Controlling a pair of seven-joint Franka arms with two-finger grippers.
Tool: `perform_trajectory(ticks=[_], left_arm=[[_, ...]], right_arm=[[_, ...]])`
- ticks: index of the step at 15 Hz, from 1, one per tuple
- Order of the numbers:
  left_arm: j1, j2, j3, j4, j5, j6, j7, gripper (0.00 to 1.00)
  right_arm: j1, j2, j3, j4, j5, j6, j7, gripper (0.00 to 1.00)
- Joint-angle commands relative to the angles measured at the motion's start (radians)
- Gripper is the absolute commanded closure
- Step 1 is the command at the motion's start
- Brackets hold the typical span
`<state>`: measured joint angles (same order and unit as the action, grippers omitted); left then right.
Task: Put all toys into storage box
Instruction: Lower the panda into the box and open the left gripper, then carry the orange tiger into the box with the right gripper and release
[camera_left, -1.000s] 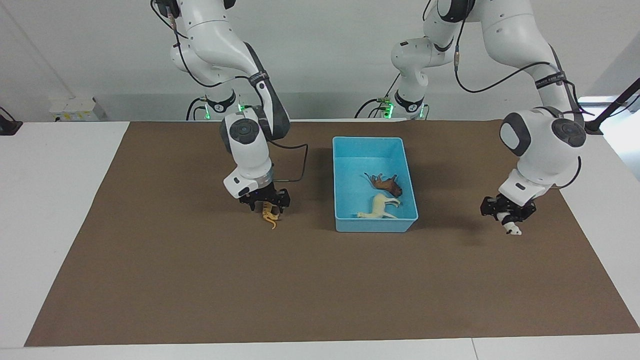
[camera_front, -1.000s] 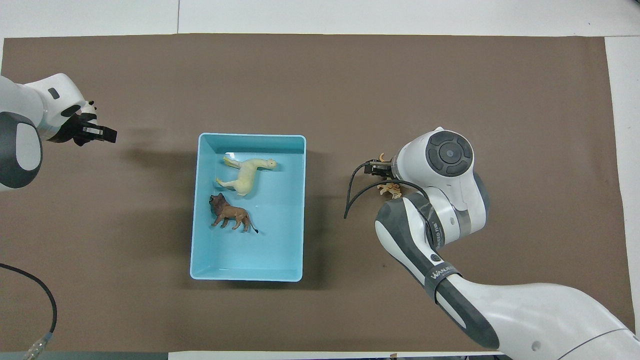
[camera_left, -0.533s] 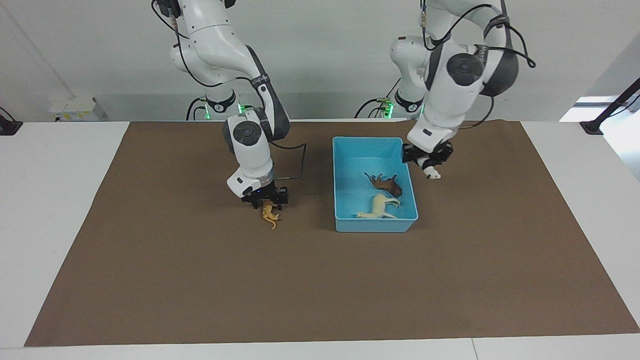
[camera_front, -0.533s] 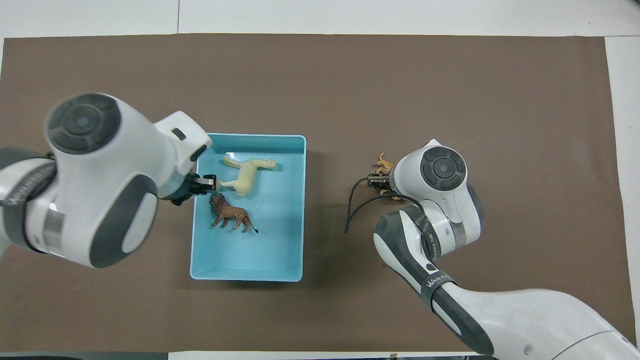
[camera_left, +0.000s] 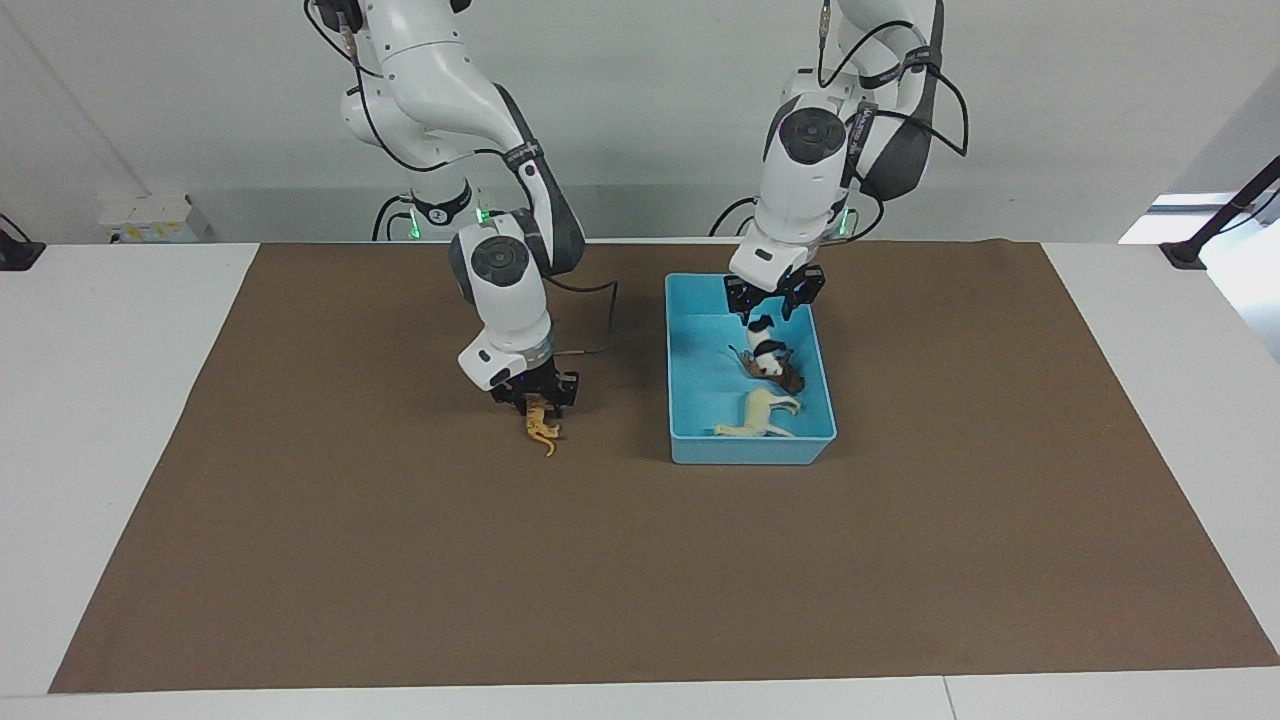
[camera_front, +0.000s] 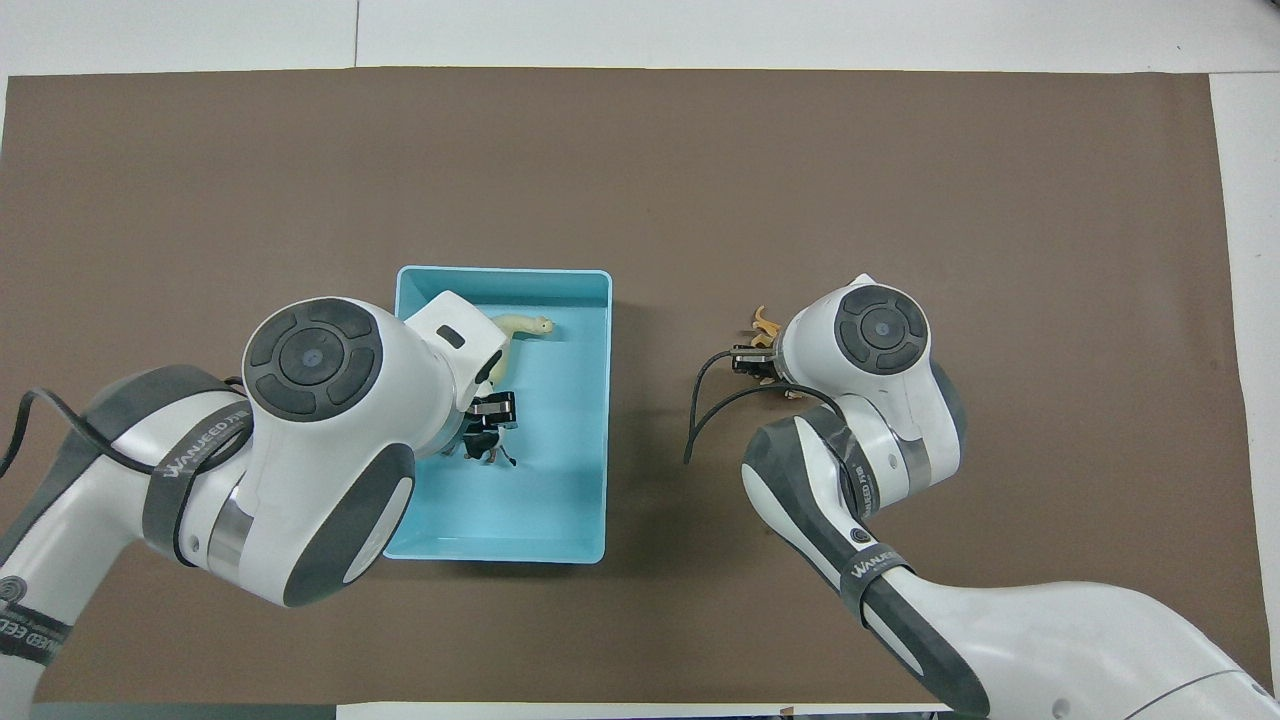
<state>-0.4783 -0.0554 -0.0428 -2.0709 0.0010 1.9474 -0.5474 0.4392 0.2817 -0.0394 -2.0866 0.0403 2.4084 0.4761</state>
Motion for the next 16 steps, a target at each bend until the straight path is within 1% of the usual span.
perform_trajectory(ticks=[1, 2, 4, 5, 6, 7, 8, 9, 10, 11, 13, 14, 15, 16], left_arm=[[0.007, -0.035, 0.014, 0.012, -0.032, -0.022, -0.006, 0.00], [0.026, -0.035, 0.015, 0.024, -0.032, -0.025, -0.006, 0.00], [0.094, -0.046, 0.014, 0.046, -0.032, -0.027, 0.007, 0.00], [0.125, -0.052, 0.015, 0.069, -0.032, -0.037, 0.017, 0.00], [0.159, -0.055, 0.015, 0.107, -0.030, -0.073, 0.042, 0.00], [0.199, -0.055, 0.015, 0.159, -0.030, -0.132, 0.099, 0.00], [0.236, -0.049, 0.017, 0.213, -0.027, -0.198, 0.186, 0.00], [0.271, -0.044, 0.017, 0.265, -0.027, -0.255, 0.276, 0.00], [0.314, -0.041, 0.017, 0.306, -0.026, -0.302, 0.344, 0.00], [0.345, -0.038, 0.017, 0.330, -0.024, -0.332, 0.401, 0.00], [0.366, -0.011, 0.017, 0.394, 0.000, -0.382, 0.489, 0.00], [0.389, 0.008, 0.012, 0.431, 0.028, -0.422, 0.498, 0.00], [0.420, 0.011, 0.005, 0.451, 0.030, -0.447, 0.521, 0.00], [0.446, 0.011, -0.003, 0.453, 0.022, -0.447, 0.556, 0.00]], right_arm=[[0.000, -0.006, 0.004, 0.075, 0.012, -0.084, 0.012, 1.00], [0.000, -0.006, 0.004, 0.129, 0.013, -0.151, 0.016, 1.00], [0.001, -0.007, 0.016, 0.291, 0.013, -0.323, 0.064, 1.00], [0.034, -0.004, 0.018, 0.384, 0.027, -0.397, 0.112, 1.00], [0.073, 0.007, 0.018, 0.473, 0.029, -0.464, 0.166, 1.00], [0.110, 0.030, 0.018, 0.550, 0.029, -0.501, 0.220, 1.00], [0.151, 0.051, 0.018, 0.604, 0.030, -0.509, 0.284, 1.00], [0.191, 0.060, 0.018, 0.626, 0.041, -0.487, 0.344, 1.00], [0.228, 0.065, 0.018, 0.626, 0.076, -0.445, 0.378, 1.00], [0.261, 0.070, 0.018, 0.611, 0.107, -0.361, 0.384, 1.00], [0.346, 0.083, 0.018, 0.524, 0.116, -0.174, 0.413, 1.00], [0.367, 0.112, 0.018, 0.519, 0.115, -0.128, 0.432, 1.00], [0.380, 0.147, 0.018, 0.520, 0.113, -0.100, 0.440, 1.00], [0.388, 0.163, 0.018, 0.517, 0.104, -0.088, 0.440, 1.00]])
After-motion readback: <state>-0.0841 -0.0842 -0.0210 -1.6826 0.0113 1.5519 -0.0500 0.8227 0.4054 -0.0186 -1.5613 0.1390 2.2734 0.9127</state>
